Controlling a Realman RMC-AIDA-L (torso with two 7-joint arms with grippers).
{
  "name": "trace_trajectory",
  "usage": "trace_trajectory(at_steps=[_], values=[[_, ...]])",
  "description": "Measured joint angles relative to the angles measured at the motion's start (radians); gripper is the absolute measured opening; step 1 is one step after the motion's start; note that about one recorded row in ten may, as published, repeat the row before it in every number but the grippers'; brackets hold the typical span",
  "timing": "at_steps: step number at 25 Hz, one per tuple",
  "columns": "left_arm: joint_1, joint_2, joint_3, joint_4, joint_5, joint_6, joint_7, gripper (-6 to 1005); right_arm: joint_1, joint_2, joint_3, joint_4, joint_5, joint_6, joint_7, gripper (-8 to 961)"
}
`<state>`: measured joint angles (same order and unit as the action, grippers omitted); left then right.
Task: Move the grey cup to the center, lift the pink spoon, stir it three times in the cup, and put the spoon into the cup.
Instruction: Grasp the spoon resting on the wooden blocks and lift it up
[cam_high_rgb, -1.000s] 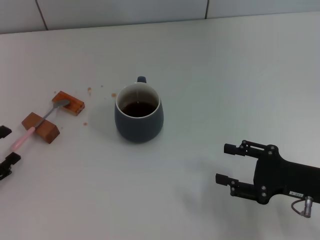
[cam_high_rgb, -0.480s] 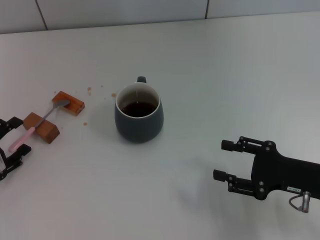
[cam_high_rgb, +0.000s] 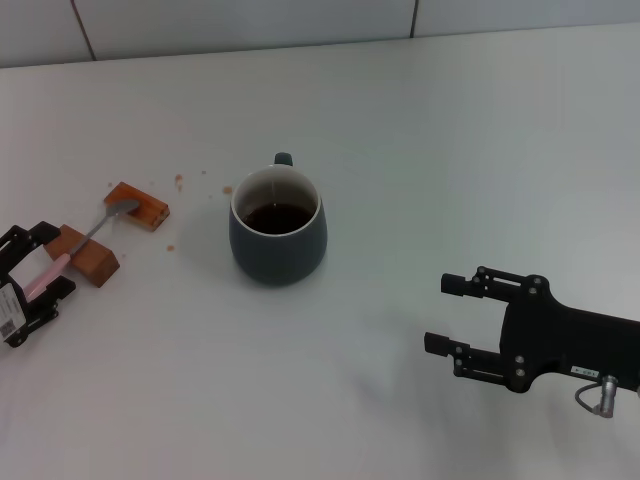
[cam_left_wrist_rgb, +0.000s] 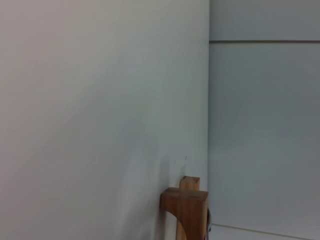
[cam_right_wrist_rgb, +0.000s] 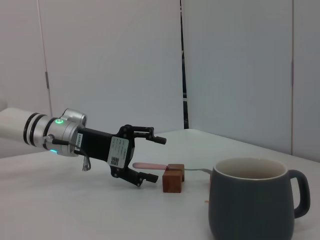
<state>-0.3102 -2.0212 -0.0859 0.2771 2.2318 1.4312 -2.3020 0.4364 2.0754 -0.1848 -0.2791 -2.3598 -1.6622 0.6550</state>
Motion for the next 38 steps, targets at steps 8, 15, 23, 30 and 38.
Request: trace_trajectory(at_steps=[8,15,23,30,38], values=[[-0.006,-0.002,-0.001,-0.003,-0.003,-0.015,0.002,842,0.008,0.0,0.001,0.0,0.001,0.001,0.006,707],[-0.007,-0.003,-0.001,-0.003,-0.002,-0.024,0.003,842,0.012,0.0,-0.001,0.0,0.001,0.001,0.014,706],[0.003,-0.011,-0.002,-0.006,0.0,-0.035,0.01,540,0.015,0.0,0.0,0.0,0.001,0.001,0.014,706],[0.005,-0.011,-0.007,-0.021,-0.002,-0.036,0.024,339,0.019,0.0,0.001,0.0,0.001,0.001,0.014,705],[0.004,-0.01,-0.009,-0.025,-0.004,-0.042,0.033,338,0.024,0.0,-0.001,0.003,0.001,0.009,0.017,704]])
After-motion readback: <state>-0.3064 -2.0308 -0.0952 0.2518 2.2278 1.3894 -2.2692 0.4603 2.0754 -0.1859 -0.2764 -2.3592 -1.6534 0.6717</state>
